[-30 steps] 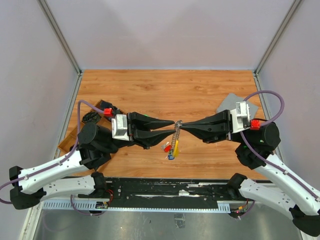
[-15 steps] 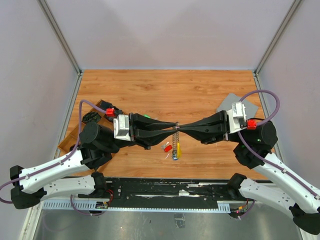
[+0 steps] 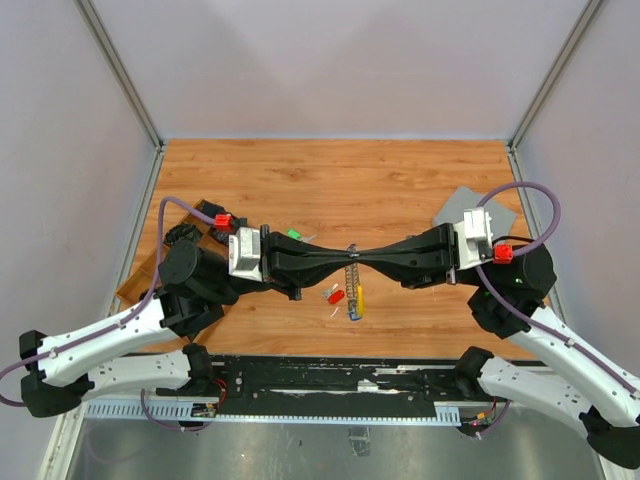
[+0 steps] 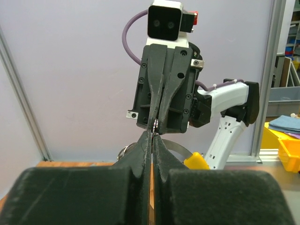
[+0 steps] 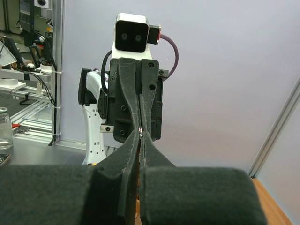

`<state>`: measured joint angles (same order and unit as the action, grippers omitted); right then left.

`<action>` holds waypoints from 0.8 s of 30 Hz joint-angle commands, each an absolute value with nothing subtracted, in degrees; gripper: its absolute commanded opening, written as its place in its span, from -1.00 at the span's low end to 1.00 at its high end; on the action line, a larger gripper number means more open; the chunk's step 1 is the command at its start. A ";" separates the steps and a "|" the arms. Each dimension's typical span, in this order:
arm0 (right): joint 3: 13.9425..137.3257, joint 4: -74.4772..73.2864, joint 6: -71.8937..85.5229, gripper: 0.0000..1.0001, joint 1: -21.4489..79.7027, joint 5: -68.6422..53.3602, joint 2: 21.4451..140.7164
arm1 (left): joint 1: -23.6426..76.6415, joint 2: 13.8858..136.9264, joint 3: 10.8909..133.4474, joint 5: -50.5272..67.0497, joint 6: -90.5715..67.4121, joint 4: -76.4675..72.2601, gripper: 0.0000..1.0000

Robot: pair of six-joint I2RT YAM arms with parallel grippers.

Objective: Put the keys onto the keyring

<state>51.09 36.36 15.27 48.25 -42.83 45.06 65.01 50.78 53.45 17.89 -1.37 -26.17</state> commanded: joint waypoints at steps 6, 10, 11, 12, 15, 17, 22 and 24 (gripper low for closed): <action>56.43 20.73 5.38 -0.47 49.41 -41.29 41.95 | 65.39 50.53 58.73 17.29 0.76 -18.20 -0.99; 60.24 7.71 -1.38 -0.29 49.39 -39.32 39.18 | 65.39 49.80 60.29 16.07 2.54 -11.91 -0.99; 61.34 4.71 -3.00 -0.27 49.39 -38.76 38.86 | 65.41 49.80 60.76 15.49 2.95 -10.13 -0.99; 62.71 1.13 -4.32 -0.26 49.42 -37.99 38.71 | 65.46 49.80 61.16 14.86 3.46 -8.44 -0.99; 67.00 -9.43 -8.44 -0.23 49.39 -35.73 38.97 | 65.42 49.59 62.09 12.73 3.93 -4.64 -0.99; 69.07 -14.71 -9.43 -0.23 49.42 -32.81 39.17 | 65.37 49.80 62.58 11.05 3.84 -2.37 -0.99; 72.37 -26.36 -6.77 -0.11 49.39 -20.26 40.70 | 65.40 50.20 62.38 7.88 3.12 1.62 -0.99; 74.29 -31.43 -4.73 -0.02 49.42 -13.90 42.98 | 65.39 50.01 61.95 5.36 3.25 3.67 -0.99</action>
